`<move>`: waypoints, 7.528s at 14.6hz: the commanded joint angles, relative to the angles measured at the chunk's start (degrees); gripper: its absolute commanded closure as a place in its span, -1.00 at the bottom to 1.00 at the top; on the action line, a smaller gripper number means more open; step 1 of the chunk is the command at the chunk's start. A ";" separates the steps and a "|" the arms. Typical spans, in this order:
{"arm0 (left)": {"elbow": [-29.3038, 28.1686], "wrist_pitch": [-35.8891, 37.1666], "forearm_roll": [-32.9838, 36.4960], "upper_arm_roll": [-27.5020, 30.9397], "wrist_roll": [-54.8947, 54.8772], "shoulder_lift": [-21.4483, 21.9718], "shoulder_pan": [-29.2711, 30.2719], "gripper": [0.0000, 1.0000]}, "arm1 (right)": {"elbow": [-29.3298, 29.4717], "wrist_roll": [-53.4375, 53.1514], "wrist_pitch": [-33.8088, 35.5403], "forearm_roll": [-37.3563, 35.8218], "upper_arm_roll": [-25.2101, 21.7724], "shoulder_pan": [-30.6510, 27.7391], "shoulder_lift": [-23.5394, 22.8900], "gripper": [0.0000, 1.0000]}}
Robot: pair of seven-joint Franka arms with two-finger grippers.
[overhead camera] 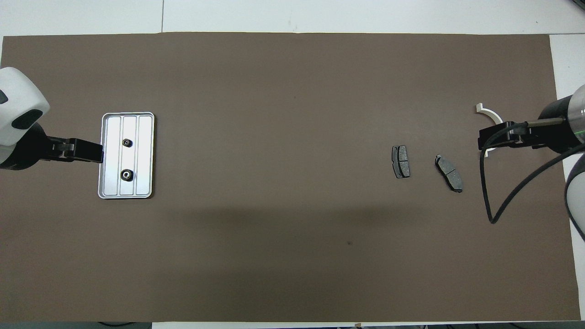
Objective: Place bearing gear from tray to pile
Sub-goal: 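Move the left gripper toward the silver tray, then lower the left gripper onto a dark bearing gear in the tray, then close the left gripper on the gear and lift it from the tray, then carry the gear with the left gripper to the table center and release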
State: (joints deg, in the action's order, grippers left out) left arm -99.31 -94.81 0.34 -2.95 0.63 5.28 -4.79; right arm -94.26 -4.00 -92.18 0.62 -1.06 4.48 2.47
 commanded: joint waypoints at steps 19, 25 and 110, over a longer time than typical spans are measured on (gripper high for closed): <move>-9.94 -12.32 -0.60 1.02 -8.62 -0.52 4.79 -1.00 | -1.63 1.37 -0.80 1.23 0.00 -0.18 1.49 -1.00; -19.23 -27.77 -0.60 1.02 -11.70 -4.40 7.87 -1.00 | -1.63 1.45 -0.80 1.23 0.00 -0.18 1.49 -1.00; -7.65 -36.06 9.24 0.49 58.17 -24.97 -29.40 0.58 | -17.89 -0.13 -19.26 1.23 0.53 0.87 -3.70 -1.00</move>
State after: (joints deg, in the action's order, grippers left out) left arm -107.11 -129.80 7.98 -3.40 57.29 -19.10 -33.21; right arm -111.50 -4.02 -110.75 0.63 -1.01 4.92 -1.89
